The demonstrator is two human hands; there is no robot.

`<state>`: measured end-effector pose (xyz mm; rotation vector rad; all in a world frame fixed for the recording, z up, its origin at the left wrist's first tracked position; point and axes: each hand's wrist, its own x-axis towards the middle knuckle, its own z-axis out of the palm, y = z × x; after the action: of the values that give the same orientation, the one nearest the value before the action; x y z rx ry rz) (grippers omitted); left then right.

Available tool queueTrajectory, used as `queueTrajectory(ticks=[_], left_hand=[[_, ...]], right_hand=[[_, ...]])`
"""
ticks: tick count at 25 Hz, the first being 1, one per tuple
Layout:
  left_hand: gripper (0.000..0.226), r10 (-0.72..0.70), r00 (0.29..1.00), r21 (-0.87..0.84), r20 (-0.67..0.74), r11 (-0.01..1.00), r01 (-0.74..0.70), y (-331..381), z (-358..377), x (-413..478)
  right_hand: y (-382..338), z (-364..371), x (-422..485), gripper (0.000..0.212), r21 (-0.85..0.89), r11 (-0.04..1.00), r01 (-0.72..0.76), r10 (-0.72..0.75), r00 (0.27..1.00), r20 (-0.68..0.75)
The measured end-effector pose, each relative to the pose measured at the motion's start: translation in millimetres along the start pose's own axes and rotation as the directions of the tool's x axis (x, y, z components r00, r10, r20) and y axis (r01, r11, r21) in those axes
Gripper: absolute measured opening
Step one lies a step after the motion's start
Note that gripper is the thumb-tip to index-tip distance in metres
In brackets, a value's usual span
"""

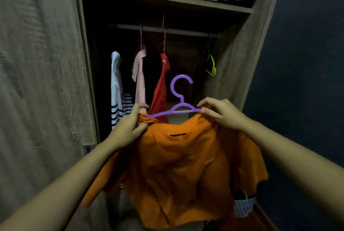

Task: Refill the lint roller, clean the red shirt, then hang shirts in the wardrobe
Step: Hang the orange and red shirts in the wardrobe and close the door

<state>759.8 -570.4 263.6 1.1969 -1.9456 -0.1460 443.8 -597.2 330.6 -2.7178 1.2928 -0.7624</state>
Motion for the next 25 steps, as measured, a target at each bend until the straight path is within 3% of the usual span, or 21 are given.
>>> queueTrajectory(ticks=[2,4,7,9,11,14,16,19,21,23,25], left_hand=[[0.05,-0.051,0.997,-0.031,-0.058,0.998,0.049,-4,-16,3],[0.053,-0.041,0.999,-0.038,0.015,0.998,0.041,-2,-32,6],[0.057,-0.028,0.985,0.003,0.173,1.0,0.028,-14,-54,13],[0.046,-0.046,0.98,0.082,0.192,0.996,0.03,-26,-70,16],[0.04,-0.032,0.983,0.058,0.179,0.998,0.022,-33,-83,12],[0.038,0.007,0.986,-0.084,0.169,0.996,0.007,-29,-91,4],[0.045,-0.006,0.971,-0.177,0.241,0.983,0.051,-22,-97,-1],[0.043,-0.026,0.976,-0.169,0.215,0.984,0.063,-22,-101,-5],[0.044,-0.048,0.994,-0.153,0.097,0.986,0.063,-21,-96,-7],[0.048,-0.078,0.997,-0.14,0.012,0.987,0.078,-17,-83,-7],[0.043,-0.097,0.995,-0.103,-0.025,0.99,0.094,-8,-65,-7]], right_hand=[[18,1,-15,0.022,0.085,0.993,-0.079,0.071,0.993,0.097],[22,10,-29,0.023,0.242,0.948,-0.208,0.185,0.976,0.117],[14,25,-30,0.028,0.427,0.855,-0.292,0.303,0.952,0.045],[7,28,-25,0.028,0.508,0.804,-0.309,0.366,0.93,-0.014],[2,27,-22,0.031,0.594,0.737,-0.323,0.43,0.902,-0.044],[1,32,-17,0.036,0.621,0.687,-0.376,0.504,0.863,-0.036],[-3,35,-14,0.039,0.606,0.687,-0.401,0.518,0.855,-0.021],[-5,31,-13,0.037,0.663,0.622,-0.416,0.526,0.85,0.04],[-5,29,-12,0.027,0.627,0.66,-0.413,0.511,0.859,0.027],[-9,29,-10,0.024,0.443,0.809,-0.387,0.474,0.874,-0.103],[-28,34,-8,0.024,0.372,0.877,-0.304,0.392,0.9,-0.189]])
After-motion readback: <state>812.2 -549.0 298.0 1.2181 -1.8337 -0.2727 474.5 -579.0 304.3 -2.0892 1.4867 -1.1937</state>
